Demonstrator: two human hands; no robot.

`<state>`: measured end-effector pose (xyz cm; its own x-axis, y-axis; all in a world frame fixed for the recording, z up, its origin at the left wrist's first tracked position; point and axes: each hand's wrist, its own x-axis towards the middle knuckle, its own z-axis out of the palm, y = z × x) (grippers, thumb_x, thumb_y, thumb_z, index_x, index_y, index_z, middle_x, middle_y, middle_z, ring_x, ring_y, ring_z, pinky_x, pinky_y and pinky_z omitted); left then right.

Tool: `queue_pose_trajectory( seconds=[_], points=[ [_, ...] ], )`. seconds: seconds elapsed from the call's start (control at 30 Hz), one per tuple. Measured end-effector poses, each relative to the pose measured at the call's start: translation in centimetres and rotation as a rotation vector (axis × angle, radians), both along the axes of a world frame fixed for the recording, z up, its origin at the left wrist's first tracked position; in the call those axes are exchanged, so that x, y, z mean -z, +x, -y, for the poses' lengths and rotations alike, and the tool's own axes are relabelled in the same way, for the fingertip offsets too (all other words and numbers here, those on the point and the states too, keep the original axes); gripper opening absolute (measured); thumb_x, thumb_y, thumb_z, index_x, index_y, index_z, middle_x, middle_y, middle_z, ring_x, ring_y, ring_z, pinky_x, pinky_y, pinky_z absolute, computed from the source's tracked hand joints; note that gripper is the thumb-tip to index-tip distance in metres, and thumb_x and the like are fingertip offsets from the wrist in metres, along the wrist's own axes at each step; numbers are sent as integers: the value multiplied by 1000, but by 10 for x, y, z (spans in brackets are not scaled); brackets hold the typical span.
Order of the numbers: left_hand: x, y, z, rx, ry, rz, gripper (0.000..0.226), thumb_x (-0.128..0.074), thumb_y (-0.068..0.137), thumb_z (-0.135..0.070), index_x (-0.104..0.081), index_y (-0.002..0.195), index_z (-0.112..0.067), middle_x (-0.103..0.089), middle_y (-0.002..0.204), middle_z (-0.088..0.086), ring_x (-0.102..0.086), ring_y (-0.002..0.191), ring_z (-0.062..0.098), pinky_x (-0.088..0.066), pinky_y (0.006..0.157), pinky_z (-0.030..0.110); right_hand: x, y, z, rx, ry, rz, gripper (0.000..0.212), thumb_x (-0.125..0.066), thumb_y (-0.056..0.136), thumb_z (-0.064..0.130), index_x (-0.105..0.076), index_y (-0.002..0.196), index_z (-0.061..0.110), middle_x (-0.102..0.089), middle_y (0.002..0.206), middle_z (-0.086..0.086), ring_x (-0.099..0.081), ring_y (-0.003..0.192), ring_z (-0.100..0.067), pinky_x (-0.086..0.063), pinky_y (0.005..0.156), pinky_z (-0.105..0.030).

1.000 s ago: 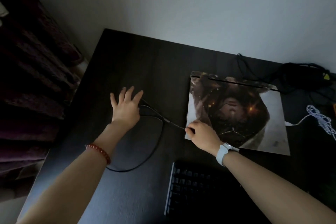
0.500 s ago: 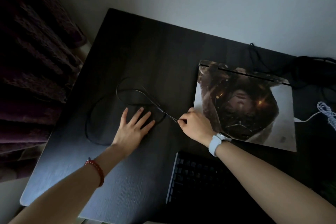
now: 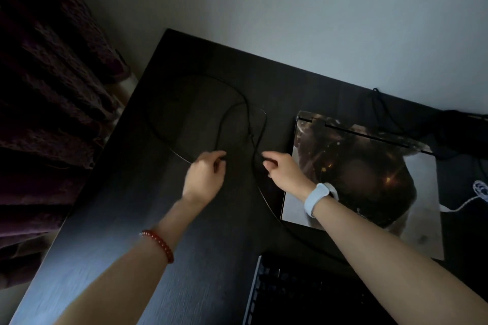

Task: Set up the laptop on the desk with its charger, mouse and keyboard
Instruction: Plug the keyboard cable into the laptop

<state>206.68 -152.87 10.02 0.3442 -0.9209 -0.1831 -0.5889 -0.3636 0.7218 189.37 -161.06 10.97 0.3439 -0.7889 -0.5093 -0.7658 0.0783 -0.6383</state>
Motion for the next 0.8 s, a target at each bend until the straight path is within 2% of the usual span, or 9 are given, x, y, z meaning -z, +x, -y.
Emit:
queue_pose_trajectory(
  seconds=[0.1, 0.13, 0.2, 0.33, 0.43, 0.57, 0.7, 0.8],
  points=[
    [-7, -31, 13, -244, 284, -658, 24, -53, 93, -28, -65, 104, -10, -68, 93, 6, -58, 67, 13, -44, 61, 24, -2, -9, -6, 32, -20, 74, 46, -57, 90, 19, -42, 133, 16, -64, 111, -5, -57, 108, -17, -41, 96, -28],
    [-7, -38, 16, -288, 341, -796, 22, -53, 93, -31, -65, 97, -13, -66, 87, 2, -55, 61, 10, -41, 56, 22, -3, -11, -12, 22, -36, 89, 47, -60, 87, 20, -43, 131, 15, -65, 106, -4, -58, 104, -14, -40, 93, -25],
    [-5, -48, 20, -336, 346, -947, 16, -55, 92, -27, -64, 86, -16, -61, 77, -1, -51, 54, 6, -36, 49, 18, -4, -18, -28, -11, -61, 112, 45, -64, 84, 21, -48, 125, 14, -64, 111, -2, -58, 100, -11, -39, 89, -21],
    [-1, -54, 20, -332, 343, -1011, 13, -53, 93, -17, -62, 84, -17, -61, 74, -1, -50, 48, 4, -38, 45, 16, -6, -37, -50, -31, -152, 91, 42, -65, 84, 24, -51, 123, 18, -64, 105, 2, -56, 90, -6, -40, 81, -16],
    [-1, -55, 16, -385, 297, -1062, 17, -46, 96, -18, -55, 83, -16, -62, 76, 4, -52, 47, 5, -43, 42, 15, -6, -49, -61, -69, -162, 33, 36, -63, 84, 28, -55, 119, 20, -63, 102, 4, -58, 90, -7, -47, 81, -20],
    [0, -53, 5, -383, 263, -1149, 13, -49, 94, -7, -49, 86, -18, -65, 86, 8, -59, 58, 10, -52, 49, 19, -6, -51, -65, -42, -223, 53, 28, -65, 84, 25, -62, 110, 16, -66, 98, -1, -61, 88, -10, -50, 80, -23],
    [0, -55, -1, -338, 276, -1181, 29, -53, 87, 7, -45, 90, -21, -62, 88, 10, -60, 66, 15, -55, 55, 21, -7, -45, -66, -71, -297, 44, 25, -65, 84, 26, -62, 107, 16, -67, 96, 0, -62, 87, -11, -53, 78, -30],
    [-1, -60, -1, -393, 215, -1162, 30, -54, 85, 10, -44, 92, -17, -61, 86, 11, -60, 69, 18, -57, 58, 23, -5, -43, -65, -39, -349, -17, 27, -64, 84, 30, -58, 108, 20, -65, 95, 6, -60, 84, -7, -51, 72, -24]
  ],
)
